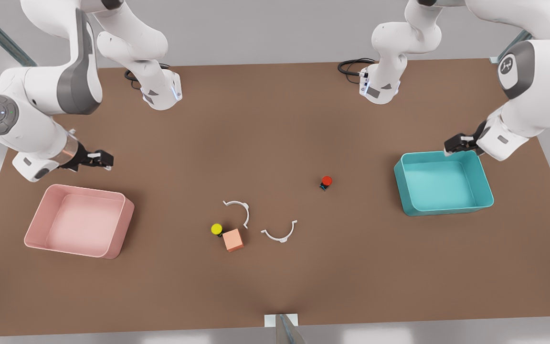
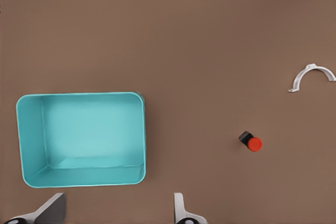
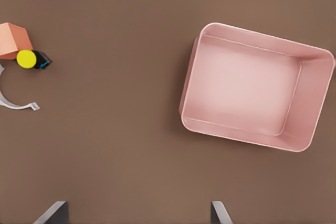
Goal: Place the red button in the blue storage box with the left arm, and place the yellow button in the pink storage box with the right arm
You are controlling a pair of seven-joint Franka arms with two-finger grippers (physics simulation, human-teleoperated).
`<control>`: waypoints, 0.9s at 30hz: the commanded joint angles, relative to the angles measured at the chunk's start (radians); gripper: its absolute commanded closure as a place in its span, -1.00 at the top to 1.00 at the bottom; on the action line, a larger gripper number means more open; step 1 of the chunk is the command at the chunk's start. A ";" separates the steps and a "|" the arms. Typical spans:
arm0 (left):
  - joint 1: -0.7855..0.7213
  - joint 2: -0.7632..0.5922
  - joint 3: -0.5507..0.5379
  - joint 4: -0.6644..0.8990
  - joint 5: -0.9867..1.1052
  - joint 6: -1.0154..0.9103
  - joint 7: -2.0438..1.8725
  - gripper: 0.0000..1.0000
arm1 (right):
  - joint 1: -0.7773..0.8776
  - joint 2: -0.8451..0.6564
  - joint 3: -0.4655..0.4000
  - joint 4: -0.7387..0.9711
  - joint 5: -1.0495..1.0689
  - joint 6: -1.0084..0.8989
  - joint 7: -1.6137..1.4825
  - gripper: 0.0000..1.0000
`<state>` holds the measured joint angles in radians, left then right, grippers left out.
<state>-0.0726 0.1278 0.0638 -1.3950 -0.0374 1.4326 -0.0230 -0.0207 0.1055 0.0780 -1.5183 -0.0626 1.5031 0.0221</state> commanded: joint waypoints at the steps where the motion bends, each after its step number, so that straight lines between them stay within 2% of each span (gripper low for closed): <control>1: -0.009 0.004 -0.001 0.001 0.007 0.039 0.002 1.00 | 0.002 0.000 0.000 -0.002 0.001 0.025 0.065 1.00; 3: -0.117 0.044 -0.001 0.001 0.007 0.042 -0.009 1.00 | 0.002 0.010 0.000 -0.023 0.020 0.010 0.056 1.00; 5: -0.239 0.127 -0.001 -0.002 -0.002 0.124 -0.057 1.00 | 0.013 0.083 0.002 -0.023 0.096 0.002 0.050 1.00; 6: -0.257 0.168 -0.001 -0.013 -0.048 0.172 -0.084 1.00 | 0.013 0.112 0.032 -0.020 0.096 0.022 0.050 1.00; 7: -0.280 0.174 -0.002 -0.061 -0.079 0.229 -0.163 1.00 | 0.015 0.137 0.048 -0.020 0.095 0.045 0.048 1.00; 8: -0.349 0.174 -0.001 -0.170 -0.052 0.368 -0.161 1.00 | 0.016 0.174 0.066 -0.022 0.093 0.072 0.036 1.00; 10: -0.369 0.168 -0.002 -0.306 -0.047 0.563 -0.149 1.00 | 0.015 0.241 0.123 -0.022 0.093 0.147 -0.074 1.00; 13: -0.394 0.173 -0.001 -0.446 -0.047 0.762 -0.149 1.00 | 0.028 0.329 0.141 -0.019 0.075 0.278 -0.284 1.00; 16: -0.443 0.202 -0.001 -0.472 -0.052 0.815 -0.183 1.00 | 0.082 0.421 0.141 -0.017 0.026 0.454 -0.446 1.00; 21: -0.493 0.286 -0.001 -0.504 -0.050 0.925 -0.213 1.00 | 0.146 0.500 0.152 -0.017 -0.029 0.692 -0.539 1.00; 27: -0.542 0.296 -0.002 -0.598 -0.052 0.933 -0.233 1.00 | 0.162 0.588 0.154 0.007 -0.025 0.819 -0.501 1.00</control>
<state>-0.6094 0.4244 0.0623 -1.9869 -0.0904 2.3043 -0.1615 0.1408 0.6851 0.2317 -1.5130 -0.0855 2.1702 -0.2574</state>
